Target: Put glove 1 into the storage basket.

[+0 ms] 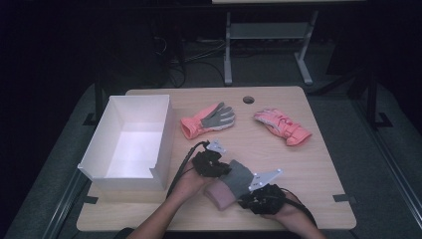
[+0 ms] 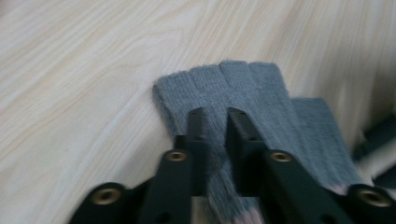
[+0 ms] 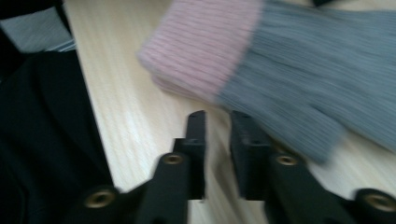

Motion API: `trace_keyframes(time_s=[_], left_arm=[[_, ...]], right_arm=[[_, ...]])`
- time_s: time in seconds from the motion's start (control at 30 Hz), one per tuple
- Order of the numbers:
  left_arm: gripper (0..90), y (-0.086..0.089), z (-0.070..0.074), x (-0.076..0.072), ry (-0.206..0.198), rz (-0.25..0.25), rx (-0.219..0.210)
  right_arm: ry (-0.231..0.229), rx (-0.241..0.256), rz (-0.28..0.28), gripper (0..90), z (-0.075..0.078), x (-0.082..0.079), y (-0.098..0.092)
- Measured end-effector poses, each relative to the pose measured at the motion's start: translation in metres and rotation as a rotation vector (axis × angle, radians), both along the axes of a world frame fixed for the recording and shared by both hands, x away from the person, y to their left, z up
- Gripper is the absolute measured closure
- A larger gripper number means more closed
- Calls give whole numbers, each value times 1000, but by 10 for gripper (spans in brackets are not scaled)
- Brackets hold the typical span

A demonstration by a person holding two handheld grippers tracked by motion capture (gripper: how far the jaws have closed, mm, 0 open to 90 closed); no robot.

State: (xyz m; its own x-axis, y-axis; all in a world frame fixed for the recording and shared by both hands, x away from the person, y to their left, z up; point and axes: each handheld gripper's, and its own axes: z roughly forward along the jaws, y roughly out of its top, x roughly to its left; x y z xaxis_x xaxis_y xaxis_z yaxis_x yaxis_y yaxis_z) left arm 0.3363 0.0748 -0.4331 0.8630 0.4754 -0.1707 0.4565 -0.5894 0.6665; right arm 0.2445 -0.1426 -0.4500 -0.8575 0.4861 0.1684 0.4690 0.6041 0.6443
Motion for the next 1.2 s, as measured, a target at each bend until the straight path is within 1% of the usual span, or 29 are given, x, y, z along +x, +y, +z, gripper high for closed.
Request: trace_keyframes(time_s=[0.03,0.07,0.1,0.13,0.17,0.2,0.23,0.27,0.3,0.33,0.37,0.4,0.43,0.5,0.53,0.57,0.6,0.63,0.67,0.7,0.77,0.87,0.9,0.93,1.0,1.03,1.1,1.13,1.2], left_arm=[[679,0,0,0,0,0,0],[679,2,2,-2,5,3,-2],[548,3,3,-4,10,9,-7],[489,6,4,-7,34,9,-9],[422,6,4,-7,34,9,-9],[422,6,4,-9,44,8,-7],[374,7,5,-11,33,-5,10],[332,6,5,-13,27,2,6],[288,5,5,-14,27,3,5],[228,4,5,-15,32,-5,12],[228,1,4,-16,35,1,11],[180,-4,2,-18,32,-4,29],[166,-6,0,-19,25,-9,42],[146,-8,-2,-20,26,-2,44],[144,-9,-4,-20,27,-4,50],[144,-10,-5,-20,23,-4,57],[138,-12,-9,-20,12,-6,81],[138,-12,-9,-20,12,-6,81],[138,-13,-10,-21,14,-3,86],[135,-14,-13,-21,13,5,85],[134,-16,-15,-22,11,-2,99],[132,-20,-20,-23,13,0,101],[132,-20,-21,-22,13,-11,116],[133,-21,-23,-22,15,-9,115],[133,-22,-25,-22,26,-4,107],[133,-21,-25,-22,26,-10,113],[140,-22,-25,-22,24,-13,111],[147,-22,-25,-22,28,-25,126],[163,-22,-25,-22,34,-31,125]], right_arm=[[0,0,0,719,0,0,0],[-2,2,-17,700,1,0,-5],[-15,10,-51,621,4,-1,-16],[-19,8,-72,588,5,-1,-21],[-19,8,-72,588,5,-1,-21],[-27,8,-90,549,6,-1,-26],[-30,10,-114,500,6,-1,-31],[-33,8,-145,459,5,0,-37],[-31,9,-168,428,4,0,-43],[-39,10,-215,359,3,0,-55],[-39,10,-215,359,3,0,-55],[-43,23,-259,297,1,0,-68],[-43,23,-286,275,0,1,-74],[-53,19,-329,226,-2,5,-83],[-47,15,-359,214,-3,7,-87],[-47,15,-359,214,-3,7,-87],[-46,10,-383,181,-5,12,-91],[-46,10,-383,181,-5,12,-91],[-41,7,-395,181,-5,13,-91],[-45,4,-399,179,-6,14,-92],[-53,-2,-403,168,-6,14,-93],[-67,0,-409,164,-6,14,-93],[-68,-1,-410,164,-6,14,-93],[-72,-2,-407,164,-6,15,-93],[-64,-5,-415,164,-7,16,-93],[-64,-6,-416,164,-7,16,-93],[-68,-7,-419,164,-8,17,-93],[-76,-7,-421,164,-7,16,-94],[-77,-6,-424,163,-7,16,-94]])
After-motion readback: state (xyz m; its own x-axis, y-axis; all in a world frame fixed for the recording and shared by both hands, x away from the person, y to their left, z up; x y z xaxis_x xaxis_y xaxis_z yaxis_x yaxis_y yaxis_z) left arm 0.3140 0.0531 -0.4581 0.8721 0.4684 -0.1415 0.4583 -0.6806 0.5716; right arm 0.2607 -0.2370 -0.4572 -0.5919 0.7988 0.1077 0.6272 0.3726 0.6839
